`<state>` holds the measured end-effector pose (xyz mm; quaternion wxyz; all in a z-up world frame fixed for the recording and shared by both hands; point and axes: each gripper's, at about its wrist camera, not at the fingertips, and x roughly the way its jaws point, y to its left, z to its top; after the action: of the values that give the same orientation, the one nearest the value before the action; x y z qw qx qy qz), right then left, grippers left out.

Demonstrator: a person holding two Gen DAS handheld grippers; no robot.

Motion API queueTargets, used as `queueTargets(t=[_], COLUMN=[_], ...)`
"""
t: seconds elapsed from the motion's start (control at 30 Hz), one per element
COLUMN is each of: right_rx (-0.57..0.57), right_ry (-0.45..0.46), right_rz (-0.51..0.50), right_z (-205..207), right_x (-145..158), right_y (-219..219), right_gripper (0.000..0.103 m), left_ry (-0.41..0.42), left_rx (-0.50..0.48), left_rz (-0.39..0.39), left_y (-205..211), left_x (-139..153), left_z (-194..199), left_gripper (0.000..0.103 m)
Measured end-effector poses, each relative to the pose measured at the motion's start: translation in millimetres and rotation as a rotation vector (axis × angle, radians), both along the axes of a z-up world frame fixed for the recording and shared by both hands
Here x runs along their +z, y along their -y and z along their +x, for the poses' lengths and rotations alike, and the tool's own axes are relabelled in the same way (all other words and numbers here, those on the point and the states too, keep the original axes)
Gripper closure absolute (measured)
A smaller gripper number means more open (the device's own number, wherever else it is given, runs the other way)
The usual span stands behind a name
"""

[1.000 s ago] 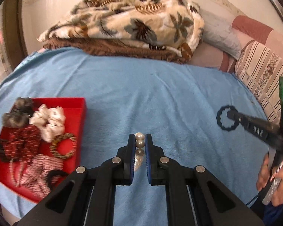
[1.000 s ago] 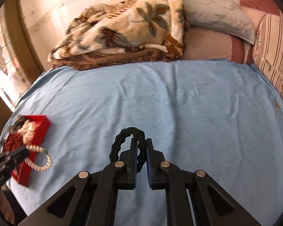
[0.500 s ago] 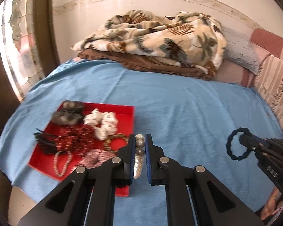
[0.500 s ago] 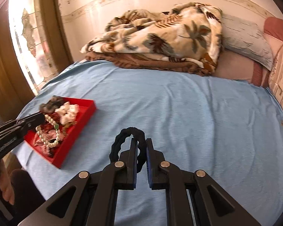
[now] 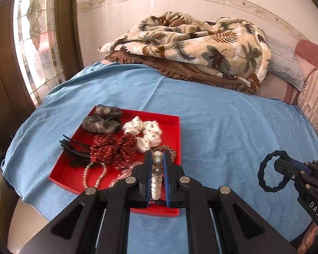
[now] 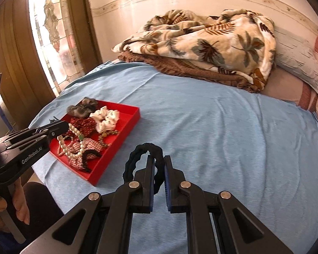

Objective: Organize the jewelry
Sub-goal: 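Lower the pearl bracelet and black hair tie into the tray, opening both grippers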

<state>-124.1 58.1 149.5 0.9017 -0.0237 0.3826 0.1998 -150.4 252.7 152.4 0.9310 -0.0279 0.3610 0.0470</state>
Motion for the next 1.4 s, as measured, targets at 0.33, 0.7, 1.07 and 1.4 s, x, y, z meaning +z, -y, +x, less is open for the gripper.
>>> queueTargets(t=[0.33, 0.7, 1.07, 1.4], right_rx=[0.068, 0.124, 0.171, 0.196], right_ry=[-0.009, -0.022, -0.055, -0.084], right_rz=[-0.006, -0.005, -0.004, -0.008], right_z=[0.1, 3.2, 10.1, 21.1], right_x=[-1.0, -4.1, -16.0, -28.8], right_y=[-33.8, -64.3, -91.1, -110.2], right_gripper=[0.094, 0.094, 0.093, 0.093], left_ry=[-0.014, -0.026, -0.04, -0.045], left_rx=[0.063, 0.098, 0.127, 0.176], left_rz=[-0.017, -0.027, -0.037, -0.043], left_y=[-31.4, -52.2, -73.2, -99.2], left_x=[-9.1, -18.0, -28.6, -36.4], left_z=[-2.6, 0.2, 3.0, 8.3], left_gripper=[0.094, 0.094, 0.094, 0.094])
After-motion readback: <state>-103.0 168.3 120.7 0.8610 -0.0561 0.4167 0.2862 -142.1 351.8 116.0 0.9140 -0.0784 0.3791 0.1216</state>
